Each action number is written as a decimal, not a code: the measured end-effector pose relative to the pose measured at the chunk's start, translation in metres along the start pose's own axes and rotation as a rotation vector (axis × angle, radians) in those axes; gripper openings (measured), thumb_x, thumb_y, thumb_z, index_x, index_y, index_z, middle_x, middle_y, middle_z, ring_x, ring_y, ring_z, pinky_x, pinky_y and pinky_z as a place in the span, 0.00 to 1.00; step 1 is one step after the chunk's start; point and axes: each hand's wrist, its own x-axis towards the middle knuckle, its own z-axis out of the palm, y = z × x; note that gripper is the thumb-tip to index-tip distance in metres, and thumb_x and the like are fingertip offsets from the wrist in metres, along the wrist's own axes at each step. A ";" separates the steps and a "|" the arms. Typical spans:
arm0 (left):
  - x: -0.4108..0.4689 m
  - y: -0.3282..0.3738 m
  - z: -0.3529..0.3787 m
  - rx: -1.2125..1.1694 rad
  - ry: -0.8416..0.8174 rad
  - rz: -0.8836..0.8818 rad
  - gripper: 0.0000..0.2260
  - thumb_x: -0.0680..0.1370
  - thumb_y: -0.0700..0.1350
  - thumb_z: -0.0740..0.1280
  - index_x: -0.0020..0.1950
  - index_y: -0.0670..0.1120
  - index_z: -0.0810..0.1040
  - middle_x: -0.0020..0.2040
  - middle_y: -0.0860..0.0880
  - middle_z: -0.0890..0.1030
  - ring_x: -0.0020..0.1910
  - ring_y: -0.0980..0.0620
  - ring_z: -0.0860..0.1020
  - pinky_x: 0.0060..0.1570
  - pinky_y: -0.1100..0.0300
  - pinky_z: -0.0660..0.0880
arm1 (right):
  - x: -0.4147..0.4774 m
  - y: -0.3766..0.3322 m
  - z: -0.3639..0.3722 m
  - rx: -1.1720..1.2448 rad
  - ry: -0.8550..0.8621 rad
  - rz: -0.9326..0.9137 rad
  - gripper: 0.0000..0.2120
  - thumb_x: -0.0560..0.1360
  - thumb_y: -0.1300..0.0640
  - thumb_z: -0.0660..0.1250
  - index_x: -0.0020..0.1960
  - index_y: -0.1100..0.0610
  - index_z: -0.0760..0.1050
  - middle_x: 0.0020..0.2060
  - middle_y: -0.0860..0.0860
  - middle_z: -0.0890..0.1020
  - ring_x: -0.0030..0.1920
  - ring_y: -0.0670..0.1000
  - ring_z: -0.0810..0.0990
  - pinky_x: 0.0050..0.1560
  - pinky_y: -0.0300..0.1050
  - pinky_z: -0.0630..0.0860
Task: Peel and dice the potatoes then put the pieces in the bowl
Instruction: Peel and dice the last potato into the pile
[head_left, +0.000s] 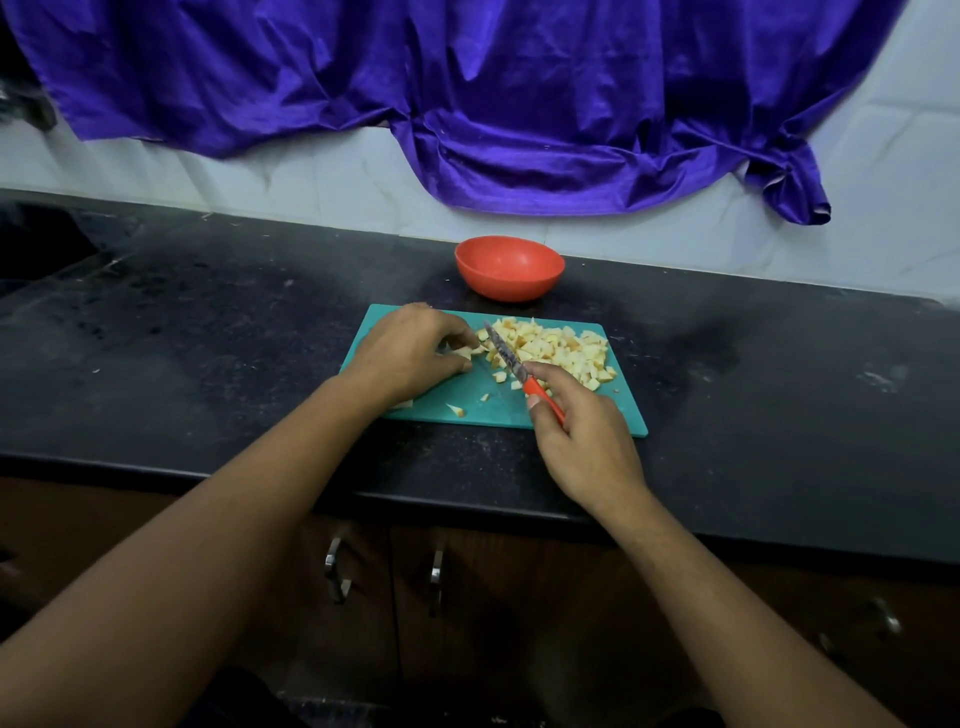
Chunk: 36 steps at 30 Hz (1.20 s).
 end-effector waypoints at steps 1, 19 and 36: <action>-0.004 0.002 -0.001 -0.021 0.015 -0.009 0.12 0.75 0.52 0.76 0.58 0.57 0.85 0.50 0.56 0.85 0.48 0.57 0.79 0.50 0.55 0.78 | 0.000 0.000 0.000 0.005 -0.002 0.004 0.19 0.84 0.53 0.63 0.73 0.42 0.74 0.30 0.43 0.73 0.31 0.40 0.75 0.28 0.36 0.66; -0.048 0.003 0.018 -0.080 0.131 -0.046 0.16 0.77 0.53 0.74 0.64 0.52 0.83 0.57 0.54 0.85 0.53 0.54 0.80 0.53 0.56 0.77 | -0.007 -0.011 0.003 -0.273 -0.037 -0.114 0.20 0.84 0.50 0.60 0.76 0.41 0.70 0.33 0.44 0.76 0.31 0.43 0.73 0.31 0.40 0.67; -0.053 0.007 0.013 -0.236 0.146 -0.105 0.21 0.77 0.49 0.75 0.69 0.54 0.78 0.48 0.58 0.81 0.45 0.60 0.78 0.51 0.54 0.80 | -0.016 -0.025 0.005 -0.370 -0.068 -0.189 0.21 0.84 0.51 0.61 0.76 0.44 0.71 0.40 0.44 0.80 0.37 0.44 0.75 0.36 0.43 0.70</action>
